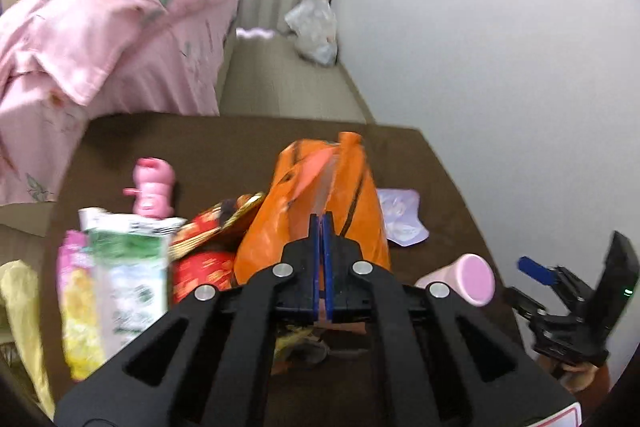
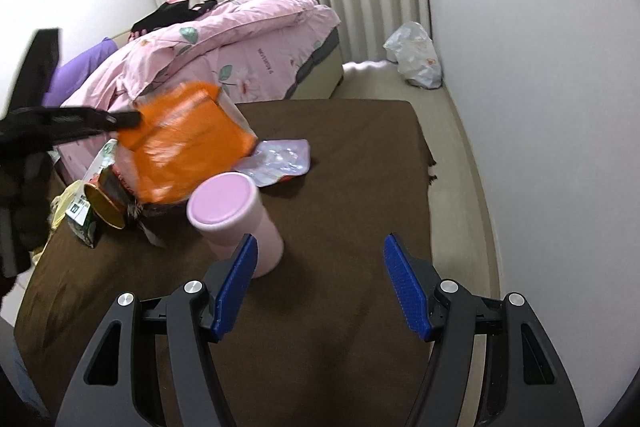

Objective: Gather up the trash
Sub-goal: 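Grasp the orange bag with the left tool while the right tool grasps a clear plastic wrapper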

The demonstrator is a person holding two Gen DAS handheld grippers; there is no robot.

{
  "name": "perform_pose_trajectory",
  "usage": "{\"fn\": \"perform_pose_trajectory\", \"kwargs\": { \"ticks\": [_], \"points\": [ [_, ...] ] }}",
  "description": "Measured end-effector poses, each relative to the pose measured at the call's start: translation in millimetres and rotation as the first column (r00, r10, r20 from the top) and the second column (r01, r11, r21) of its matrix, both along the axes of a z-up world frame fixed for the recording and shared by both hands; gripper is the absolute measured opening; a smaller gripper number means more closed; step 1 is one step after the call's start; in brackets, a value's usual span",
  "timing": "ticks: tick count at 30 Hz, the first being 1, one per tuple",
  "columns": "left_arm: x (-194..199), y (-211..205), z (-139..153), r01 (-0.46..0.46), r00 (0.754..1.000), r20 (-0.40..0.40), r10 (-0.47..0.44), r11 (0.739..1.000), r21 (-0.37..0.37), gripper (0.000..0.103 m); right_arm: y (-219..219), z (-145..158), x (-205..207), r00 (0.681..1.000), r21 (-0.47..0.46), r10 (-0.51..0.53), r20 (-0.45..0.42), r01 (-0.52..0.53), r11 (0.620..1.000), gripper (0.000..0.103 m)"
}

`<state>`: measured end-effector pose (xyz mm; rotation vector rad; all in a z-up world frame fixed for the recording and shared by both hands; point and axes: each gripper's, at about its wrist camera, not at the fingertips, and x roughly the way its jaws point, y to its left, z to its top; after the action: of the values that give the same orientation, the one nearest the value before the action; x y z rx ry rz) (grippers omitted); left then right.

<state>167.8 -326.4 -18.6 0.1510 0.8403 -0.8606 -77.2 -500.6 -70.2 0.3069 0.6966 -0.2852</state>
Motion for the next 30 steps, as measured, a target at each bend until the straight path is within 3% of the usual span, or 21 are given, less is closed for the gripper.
{"fn": "perform_pose_trajectory", "kwargs": {
  "ticks": [7,8,13,19,21,22,23,24,27,30],
  "points": [
    [-34,71,24,-0.026,0.999,-0.026,0.025,0.998,-0.050,0.001,-20,19,33,0.997,-0.085,0.073,0.039,-0.069,0.994,0.060],
    [-39,80,24,-0.024,0.999,-0.037,0.022,0.998,-0.054,0.001,-25,21,39,0.996,-0.083,0.083,0.038,-0.079,0.993,0.056],
    [-61,122,2,-0.048,0.993,-0.108,0.045,0.999,-0.025,0.001,-56,13,100,0.983,-0.027,0.181,-0.020,-0.182,0.983,0.045],
    [-78,159,-28,-0.087,0.983,-0.163,0.089,0.996,0.021,0.002,-51,-23,162,0.937,0.103,0.323,-0.133,-0.311,0.945,0.044],
    [-79,168,-32,-0.108,0.980,-0.165,0.111,0.994,0.026,0.003,-49,-35,172,0.920,0.156,0.358,-0.159,-0.334,0.929,0.033],
    [-79,172,-33,-0.120,0.979,-0.161,0.123,0.992,0.028,0.006,-45,-36,172,0.920,0.135,0.357,-0.159,-0.338,0.931,0.029],
    [-79,175,-35,-0.127,0.979,-0.158,0.129,0.992,0.028,0.009,-42,-37,171,0.918,0.127,0.361,-0.163,-0.344,0.931,0.012],
    [-80,178,-36,-0.134,0.978,-0.156,0.136,0.991,0.027,0.011,-40,-36,171,0.915,0.122,0.362,-0.176,-0.345,0.931,0.008],
    [-80,183,-35,-0.140,0.979,-0.153,0.138,0.990,-0.001,0.024,-34,-20,158,0.938,0.022,0.316,-0.144,-0.316,0.948,0.005],
    [-83,186,-31,-0.140,0.980,-0.145,0.134,0.990,-0.033,0.031,-41,2,139,0.964,-0.002,0.251,-0.081,-0.252,0.968,0.004]
  ]
}}
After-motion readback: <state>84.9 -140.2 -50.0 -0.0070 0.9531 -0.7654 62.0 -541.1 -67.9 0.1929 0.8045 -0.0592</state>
